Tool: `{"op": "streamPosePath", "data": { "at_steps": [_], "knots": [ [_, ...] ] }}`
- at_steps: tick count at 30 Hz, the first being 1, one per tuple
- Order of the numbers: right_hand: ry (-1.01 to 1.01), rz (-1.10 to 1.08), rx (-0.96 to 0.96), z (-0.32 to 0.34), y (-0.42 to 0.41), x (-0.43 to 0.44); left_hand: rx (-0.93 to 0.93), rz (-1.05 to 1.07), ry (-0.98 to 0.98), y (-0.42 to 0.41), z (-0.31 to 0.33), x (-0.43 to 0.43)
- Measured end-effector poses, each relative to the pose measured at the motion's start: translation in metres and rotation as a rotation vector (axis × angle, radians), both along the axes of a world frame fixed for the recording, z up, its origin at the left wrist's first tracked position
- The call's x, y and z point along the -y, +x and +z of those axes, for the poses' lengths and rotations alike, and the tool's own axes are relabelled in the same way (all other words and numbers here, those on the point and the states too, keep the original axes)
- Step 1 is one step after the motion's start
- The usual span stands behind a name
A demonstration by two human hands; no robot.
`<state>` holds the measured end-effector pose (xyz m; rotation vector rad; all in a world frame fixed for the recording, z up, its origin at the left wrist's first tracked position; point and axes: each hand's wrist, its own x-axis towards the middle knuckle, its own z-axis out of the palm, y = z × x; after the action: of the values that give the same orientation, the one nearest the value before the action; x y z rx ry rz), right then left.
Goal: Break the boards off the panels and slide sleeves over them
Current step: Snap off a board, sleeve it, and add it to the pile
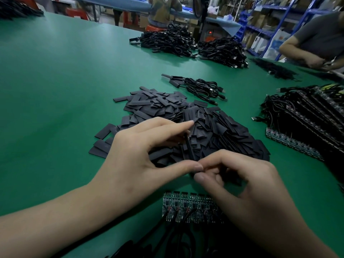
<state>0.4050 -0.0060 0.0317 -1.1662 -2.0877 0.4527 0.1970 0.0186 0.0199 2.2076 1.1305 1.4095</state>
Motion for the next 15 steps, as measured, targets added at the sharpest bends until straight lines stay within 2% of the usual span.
{"op": "streamPosePath", "data": {
  "at_steps": [6, 15],
  "knots": [
    [-0.11, 0.053, -0.01, 0.006, 0.005, -0.002, -0.013, 0.046, 0.089, -0.001, 0.004, 0.001],
    [-0.22, 0.102, 0.18, 0.02, 0.015, -0.006, 0.075, 0.063, 0.044, -0.002, 0.003, -0.002]
  ]
}}
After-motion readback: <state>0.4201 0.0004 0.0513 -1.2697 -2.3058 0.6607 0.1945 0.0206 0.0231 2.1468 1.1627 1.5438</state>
